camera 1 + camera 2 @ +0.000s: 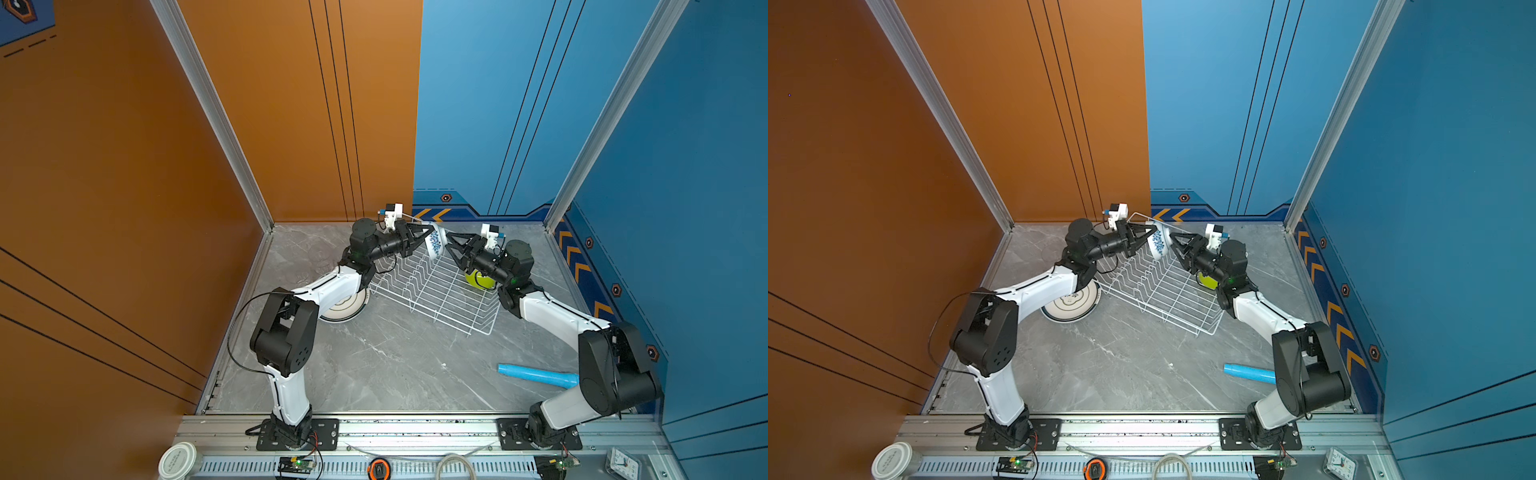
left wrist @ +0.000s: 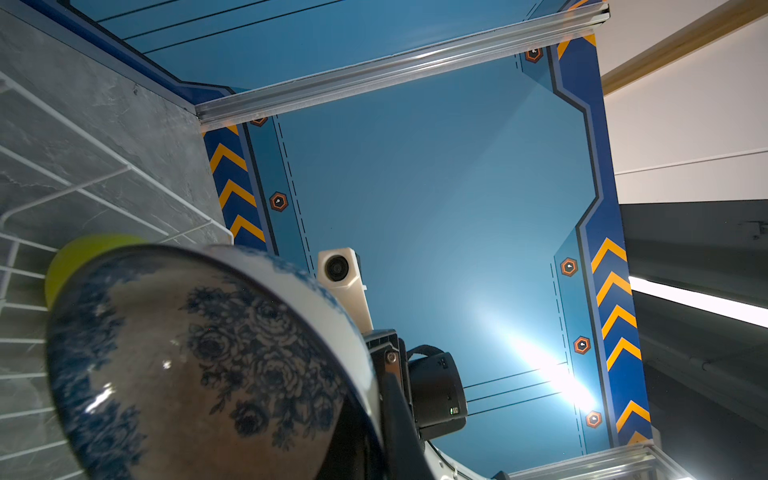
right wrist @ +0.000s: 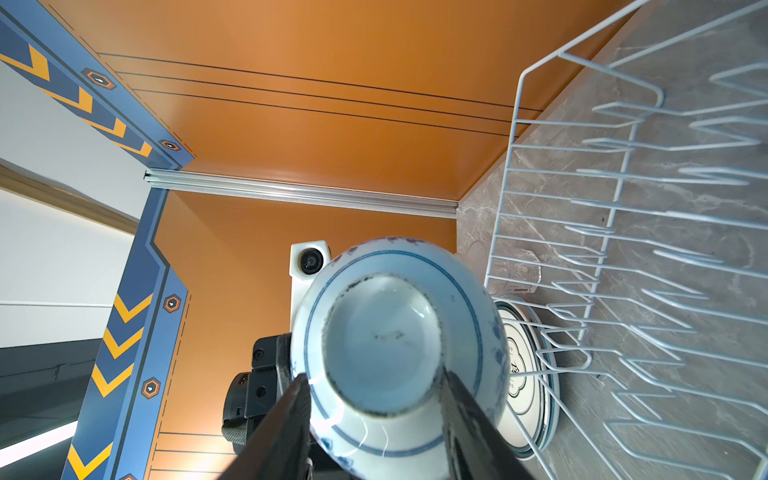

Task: Unload the mixed dishes from the dish rack
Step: 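Close the left gripper on the bowl rim and open the right gripper, then carry the bowl with the left gripper beside the plates while right gripper withdraws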

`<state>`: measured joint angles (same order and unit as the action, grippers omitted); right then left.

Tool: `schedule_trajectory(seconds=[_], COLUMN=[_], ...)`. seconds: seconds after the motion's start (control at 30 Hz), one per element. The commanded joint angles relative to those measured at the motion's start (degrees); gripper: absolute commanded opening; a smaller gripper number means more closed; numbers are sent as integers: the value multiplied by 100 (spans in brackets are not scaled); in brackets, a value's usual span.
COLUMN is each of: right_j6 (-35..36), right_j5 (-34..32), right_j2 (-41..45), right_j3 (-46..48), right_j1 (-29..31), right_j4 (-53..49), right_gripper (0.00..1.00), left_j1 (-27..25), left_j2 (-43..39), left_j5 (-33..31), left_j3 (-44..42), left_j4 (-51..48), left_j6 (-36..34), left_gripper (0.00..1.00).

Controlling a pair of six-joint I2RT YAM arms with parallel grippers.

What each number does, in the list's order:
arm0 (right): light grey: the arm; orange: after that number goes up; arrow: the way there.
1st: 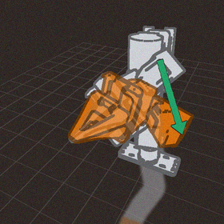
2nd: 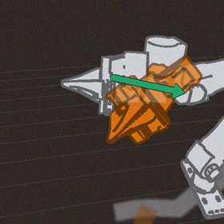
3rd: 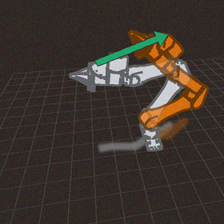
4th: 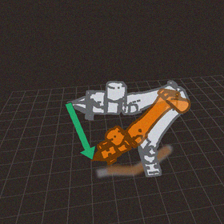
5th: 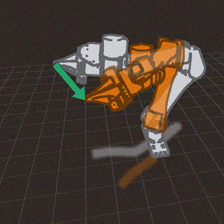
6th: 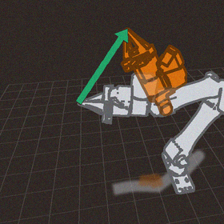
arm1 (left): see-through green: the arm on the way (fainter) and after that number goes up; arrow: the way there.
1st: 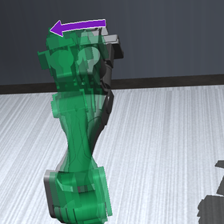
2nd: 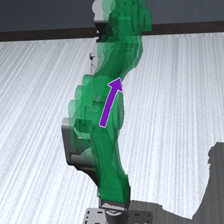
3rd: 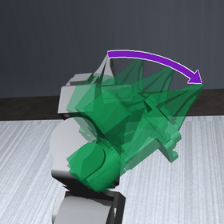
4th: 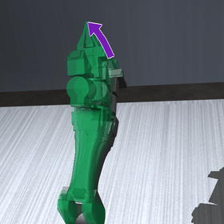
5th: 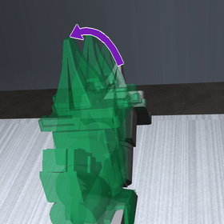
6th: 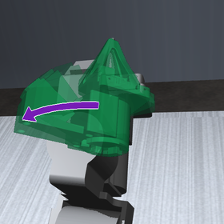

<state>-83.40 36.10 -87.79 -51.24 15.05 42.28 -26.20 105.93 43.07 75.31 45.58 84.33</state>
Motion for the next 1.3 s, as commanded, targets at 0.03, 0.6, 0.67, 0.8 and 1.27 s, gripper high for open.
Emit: schedule_trajectory(seconds=[0.03, 0.6, 0.67, 0.8, 1.27], right_j6=[156, 1632, 1977, 2728, 3703], right_j5=[139, -255, -367, -776, -1626], right_j2=[-37, 707, 875, 1193, 1304], right_j3=[-166, -275, -356, -500, -700], right_j1=[8, -73, -74, -64, -196], right_j4=[262, -1793, -2297, -3335, -4902], right_gripper=[52, 81, 83, 87, 94], left_j1=[18, 65, 73, 111, 673], left_j2=[-5, -620, -742, -990, -2056], left_j5=[74, -417, -586, -922, -2562], left_j3=[-25, 329, 404, 622, 789], left_j4=[261, -2708, -3209, -4263, -7226], left_j6=[-48, -2347, -2733, -3470, -5397], left_gripper=[0, 0, 0, 0, 0])
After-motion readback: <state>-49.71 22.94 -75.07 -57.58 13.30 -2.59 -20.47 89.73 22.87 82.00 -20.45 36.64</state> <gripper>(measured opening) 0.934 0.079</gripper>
